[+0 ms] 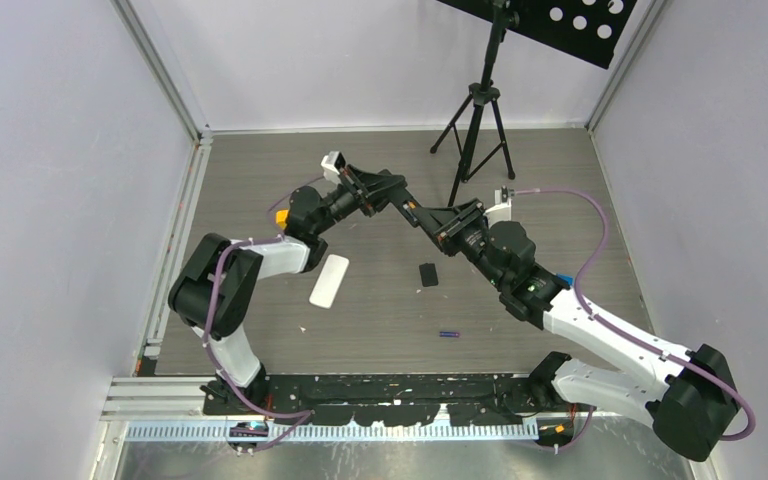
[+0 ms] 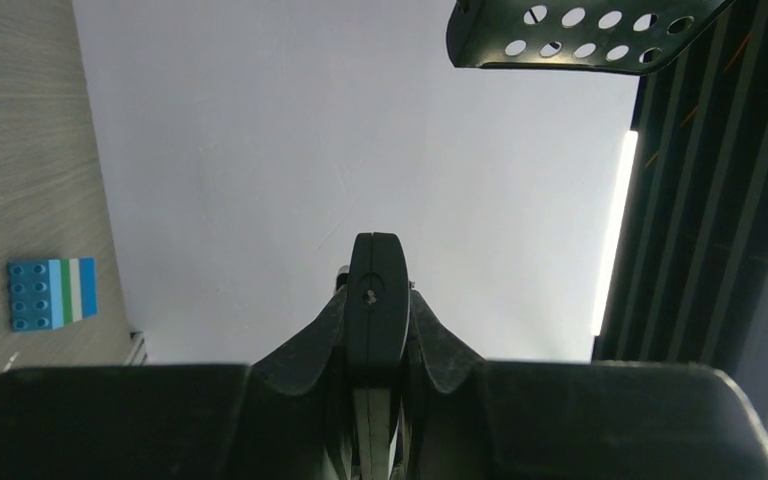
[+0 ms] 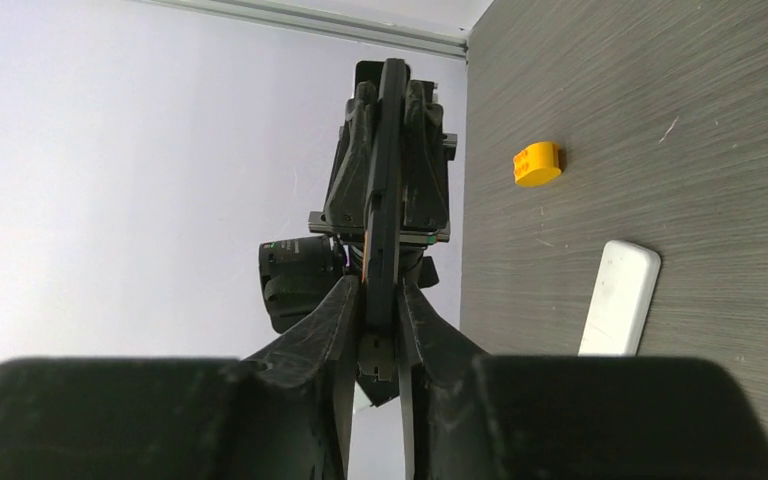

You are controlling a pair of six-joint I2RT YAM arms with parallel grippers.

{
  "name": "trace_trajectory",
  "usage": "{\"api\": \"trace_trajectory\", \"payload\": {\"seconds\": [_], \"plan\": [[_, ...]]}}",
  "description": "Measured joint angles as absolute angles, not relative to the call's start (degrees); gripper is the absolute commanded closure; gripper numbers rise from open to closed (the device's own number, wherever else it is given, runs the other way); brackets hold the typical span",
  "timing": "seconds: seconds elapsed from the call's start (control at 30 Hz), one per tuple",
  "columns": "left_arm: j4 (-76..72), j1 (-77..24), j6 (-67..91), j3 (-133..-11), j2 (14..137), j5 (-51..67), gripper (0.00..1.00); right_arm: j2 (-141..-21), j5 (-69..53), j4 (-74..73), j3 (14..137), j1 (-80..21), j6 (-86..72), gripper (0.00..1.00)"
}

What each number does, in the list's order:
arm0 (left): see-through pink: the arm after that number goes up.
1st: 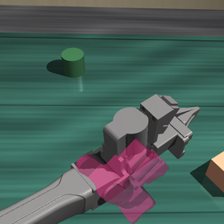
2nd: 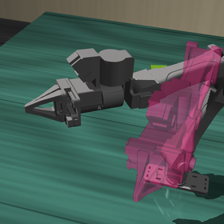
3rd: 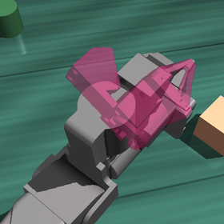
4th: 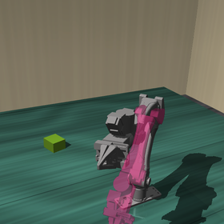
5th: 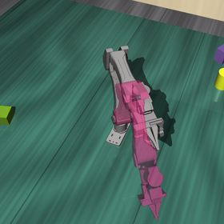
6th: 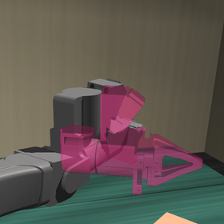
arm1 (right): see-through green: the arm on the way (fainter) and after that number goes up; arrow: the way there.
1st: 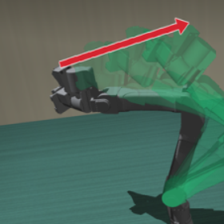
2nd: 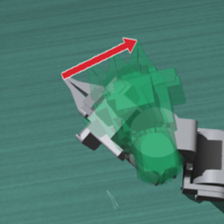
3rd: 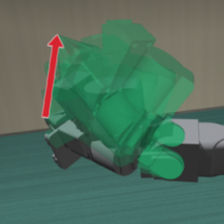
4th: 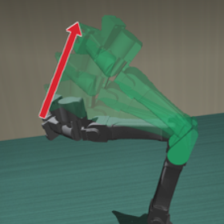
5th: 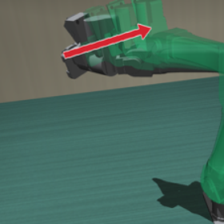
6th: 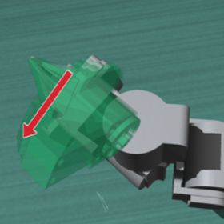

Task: Load the batteries into the remote control
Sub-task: Load the battery into the remote control.

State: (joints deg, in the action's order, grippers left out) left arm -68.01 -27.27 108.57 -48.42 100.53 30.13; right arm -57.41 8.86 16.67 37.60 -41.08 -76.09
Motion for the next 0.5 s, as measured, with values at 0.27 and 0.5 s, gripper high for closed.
{"api": "trace_trajectory", "payload": {"seconds": [0.27, 0.5], "plan": [[-63.7, -27.2, 103.9, -47.5, 95.5, 28.4, 1.0, -57.4, 7.8, 18.1, 37.5, -41.0, -76.6, 0.84], [-60.2, -27.3, 97.2, -46.9, 92.1, 30.1, 1.0, -57.4, 7.4, 14.7, 37.5, -40.8, -73.0, 0.29]]}}
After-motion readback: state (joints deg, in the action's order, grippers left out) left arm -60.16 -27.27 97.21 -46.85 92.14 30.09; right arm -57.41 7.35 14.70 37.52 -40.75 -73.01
